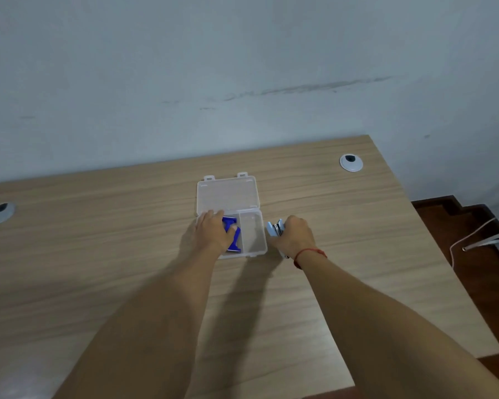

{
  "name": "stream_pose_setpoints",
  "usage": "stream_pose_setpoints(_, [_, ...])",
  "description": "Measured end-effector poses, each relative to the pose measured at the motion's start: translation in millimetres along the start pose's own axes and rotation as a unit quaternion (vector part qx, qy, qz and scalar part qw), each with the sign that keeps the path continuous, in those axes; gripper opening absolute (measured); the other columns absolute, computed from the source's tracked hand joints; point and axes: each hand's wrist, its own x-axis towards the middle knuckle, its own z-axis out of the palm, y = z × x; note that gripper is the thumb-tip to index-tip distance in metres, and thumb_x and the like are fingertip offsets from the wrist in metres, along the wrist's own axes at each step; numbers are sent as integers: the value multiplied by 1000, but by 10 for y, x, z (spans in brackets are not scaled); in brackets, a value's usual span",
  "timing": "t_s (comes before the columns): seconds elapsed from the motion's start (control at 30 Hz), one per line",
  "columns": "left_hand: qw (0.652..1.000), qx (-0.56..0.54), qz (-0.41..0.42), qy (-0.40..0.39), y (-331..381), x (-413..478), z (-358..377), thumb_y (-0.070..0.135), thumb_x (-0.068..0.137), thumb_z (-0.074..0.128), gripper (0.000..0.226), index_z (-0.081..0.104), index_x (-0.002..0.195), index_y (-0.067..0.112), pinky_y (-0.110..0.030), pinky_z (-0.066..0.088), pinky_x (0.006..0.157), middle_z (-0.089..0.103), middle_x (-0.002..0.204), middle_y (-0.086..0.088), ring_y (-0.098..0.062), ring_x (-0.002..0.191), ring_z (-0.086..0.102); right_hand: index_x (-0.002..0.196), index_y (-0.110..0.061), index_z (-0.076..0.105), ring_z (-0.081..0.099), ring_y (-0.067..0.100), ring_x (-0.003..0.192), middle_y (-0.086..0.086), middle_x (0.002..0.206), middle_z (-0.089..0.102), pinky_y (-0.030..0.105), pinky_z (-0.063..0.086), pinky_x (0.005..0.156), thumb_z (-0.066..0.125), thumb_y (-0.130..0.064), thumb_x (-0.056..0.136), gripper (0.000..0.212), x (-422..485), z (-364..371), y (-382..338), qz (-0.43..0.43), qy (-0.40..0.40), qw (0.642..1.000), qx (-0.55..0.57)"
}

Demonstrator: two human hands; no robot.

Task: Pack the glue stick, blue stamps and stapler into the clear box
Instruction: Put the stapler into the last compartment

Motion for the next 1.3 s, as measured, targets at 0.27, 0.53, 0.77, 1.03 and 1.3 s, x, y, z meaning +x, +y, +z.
stream_pose_setpoints(0.27, [996, -63, -34, 47, -21, 36, -68, 33, 96, 47, 53, 41, 146, 15, -33, 30, 112, 45, 150, -3, -21, 140, 40, 78, -11, 56, 62, 26, 81, 11, 91, 62, 37, 58, 78, 75, -19, 77, 21, 211, 204, -527, -9, -12, 999, 34])
stream_pose_setpoints(0.53, [982, -160, -91, 50, -184, 210, -153, 29, 93, 52, 53, 47, 142, 9, -34, 32, 113, 50, 147, -9, -25, 137, 44, 112, -2, 63, 66, 32, 105, 17, 116, 66, 38, 58, 87, 77, -14, 78, 38, 196, 400, -623, 31, 5, 999, 22])
stream_pose_setpoints(0.77, [973, -198, -112, 33, -148, 223, -137, 29, 95, 53, 54, 44, 144, 9, -35, 36, 110, 48, 148, -10, -26, 137, 43, 111, -3, 63, 66, 30, 105, 15, 113, 67, 37, 58, 88, 82, -21, 75, 45, 202, 396, -634, 40, -1, 999, 12])
stream_pose_setpoints(1.03, [970, -210, -116, 28, -140, 252, -154, 27, 95, 53, 55, 41, 145, 8, -39, 38, 111, 47, 148, -12, -28, 138, 42, 97, 0, 66, 68, 28, 89, 16, 97, 70, 34, 59, 79, 59, -13, 93, 15, 505, 220, -612, 58, 42, 996, 61])
stream_pose_setpoints(1.3, [949, -277, -151, 2, -181, 588, -233, 20, 99, 42, 44, 45, 139, 4, -35, 45, 94, 54, 137, -17, -30, 122, 55, 117, 4, 56, 55, 27, 97, 13, 110, 59, 32, 49, 84, 44, -4, 95, 27, 822, 296, -764, 50, -18, 993, 109])
